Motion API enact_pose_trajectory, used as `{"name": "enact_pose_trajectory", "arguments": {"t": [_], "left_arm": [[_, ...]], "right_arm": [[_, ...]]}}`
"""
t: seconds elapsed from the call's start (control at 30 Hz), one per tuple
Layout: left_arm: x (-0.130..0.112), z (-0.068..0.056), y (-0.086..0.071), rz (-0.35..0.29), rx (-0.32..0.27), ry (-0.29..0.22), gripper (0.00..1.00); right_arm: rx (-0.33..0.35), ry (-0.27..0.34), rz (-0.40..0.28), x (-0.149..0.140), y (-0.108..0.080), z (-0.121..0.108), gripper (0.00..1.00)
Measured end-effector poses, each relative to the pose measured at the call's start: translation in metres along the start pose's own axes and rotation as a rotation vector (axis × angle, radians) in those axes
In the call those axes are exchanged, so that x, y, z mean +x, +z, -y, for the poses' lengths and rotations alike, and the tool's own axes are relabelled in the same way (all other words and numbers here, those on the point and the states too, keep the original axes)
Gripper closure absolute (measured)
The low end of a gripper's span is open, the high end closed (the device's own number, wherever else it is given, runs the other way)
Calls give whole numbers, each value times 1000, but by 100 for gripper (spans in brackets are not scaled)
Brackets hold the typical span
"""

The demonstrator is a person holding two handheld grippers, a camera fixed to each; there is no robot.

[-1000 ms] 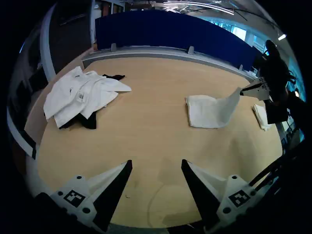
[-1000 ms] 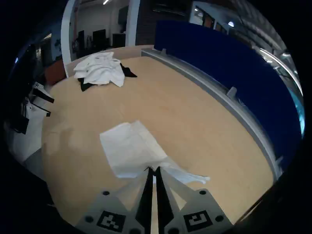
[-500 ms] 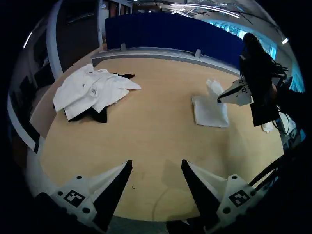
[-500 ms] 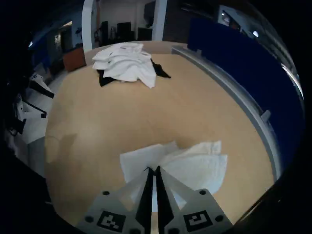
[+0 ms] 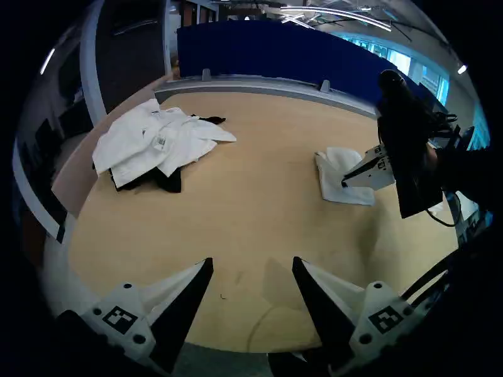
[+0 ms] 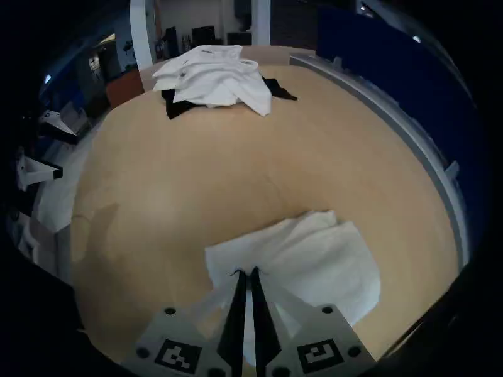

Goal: Fold towel

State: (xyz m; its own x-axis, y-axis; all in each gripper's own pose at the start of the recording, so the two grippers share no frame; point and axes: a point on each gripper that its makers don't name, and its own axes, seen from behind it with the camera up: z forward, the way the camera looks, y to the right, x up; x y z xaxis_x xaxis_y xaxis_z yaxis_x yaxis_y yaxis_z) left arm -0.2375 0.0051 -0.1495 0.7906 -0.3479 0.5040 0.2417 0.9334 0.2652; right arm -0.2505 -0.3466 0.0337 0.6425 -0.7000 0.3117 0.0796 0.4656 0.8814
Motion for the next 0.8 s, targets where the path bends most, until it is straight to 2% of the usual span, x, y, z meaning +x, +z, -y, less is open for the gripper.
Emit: {"name": "enact_pose_trajectory", "arguments": {"t": [0.1,0.17,0.2,0.33,0.37,0.57,0.8], "left_arm": [[2,-1,1,-2,0,6,7],[3,-2,1,-2,-1,10,7],[4,-3,1,-2,-1,11,7],[4,-4,2,-3,-1,14,7],[4,-4,3,-3,-1,14,7],[6,-6,3,-3,0,15,7],[7,-7,4,-4,0,19,7]], "right_arm": [[2,4,-5,0,-2,-1,91],[1,7,-10,0,-3,-1,84],[1,9,-13,0,-4,-1,77],[-1,18,-19,-3,-8,-2,33],[2,20,-20,-4,-10,-2,29],[-34,22,-19,-13,-20,-9,17],[-60,55,-18,-29,-32,-14,17]]}}
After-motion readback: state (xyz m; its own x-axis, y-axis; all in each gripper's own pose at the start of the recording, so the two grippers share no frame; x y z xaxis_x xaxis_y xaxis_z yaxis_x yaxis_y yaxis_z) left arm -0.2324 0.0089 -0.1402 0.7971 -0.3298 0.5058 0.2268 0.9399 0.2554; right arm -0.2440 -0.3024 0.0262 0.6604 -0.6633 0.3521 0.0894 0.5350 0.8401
